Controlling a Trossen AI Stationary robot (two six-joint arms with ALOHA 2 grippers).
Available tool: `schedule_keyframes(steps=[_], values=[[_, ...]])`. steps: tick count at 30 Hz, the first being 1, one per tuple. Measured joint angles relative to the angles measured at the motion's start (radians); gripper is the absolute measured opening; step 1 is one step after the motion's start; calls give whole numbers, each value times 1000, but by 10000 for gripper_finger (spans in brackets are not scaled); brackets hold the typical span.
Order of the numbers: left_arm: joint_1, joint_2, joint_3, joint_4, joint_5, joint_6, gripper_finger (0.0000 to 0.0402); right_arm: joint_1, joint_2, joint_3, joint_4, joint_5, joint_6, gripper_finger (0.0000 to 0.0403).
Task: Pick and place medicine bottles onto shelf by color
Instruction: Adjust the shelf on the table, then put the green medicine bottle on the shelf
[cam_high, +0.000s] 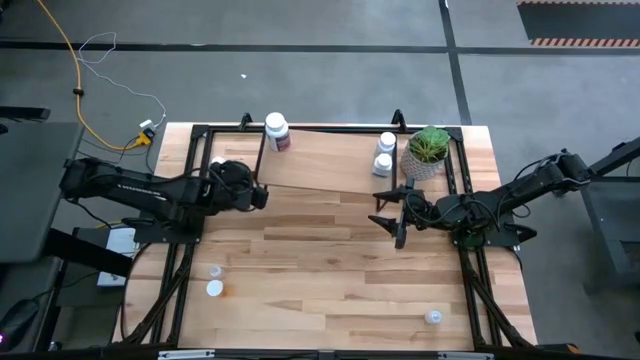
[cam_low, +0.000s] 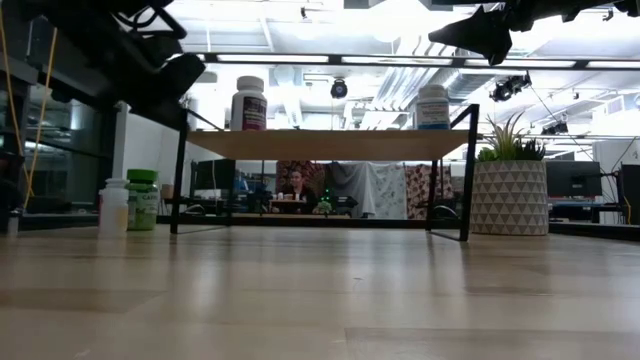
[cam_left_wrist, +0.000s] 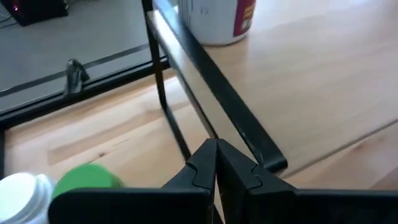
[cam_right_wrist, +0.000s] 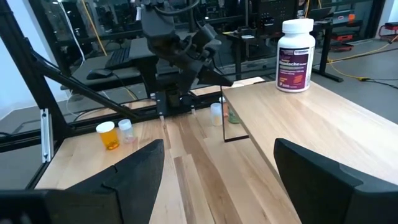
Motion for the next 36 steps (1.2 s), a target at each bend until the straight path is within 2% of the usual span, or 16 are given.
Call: schedule_keyframes(steps=[6,14,23,26,30,36], values=[[0,43,0,119,43,66,0,0,0,0,0,0,0,293],[14,73,0,210,50,138,0,0,0,0,0,0,-3,293],[27,-46,0,176,42,247,13,0,0,0,-15,0,-4,293],[43,-94,0,111,42,260,34,0,0,0,-15,0,-4,293],[115,-130,0,12,78,259,83,0,0,0,-15,0,-4,293],[297,-127,2,-21,282,333,182,0,0,0,-14,0,-4,293]])
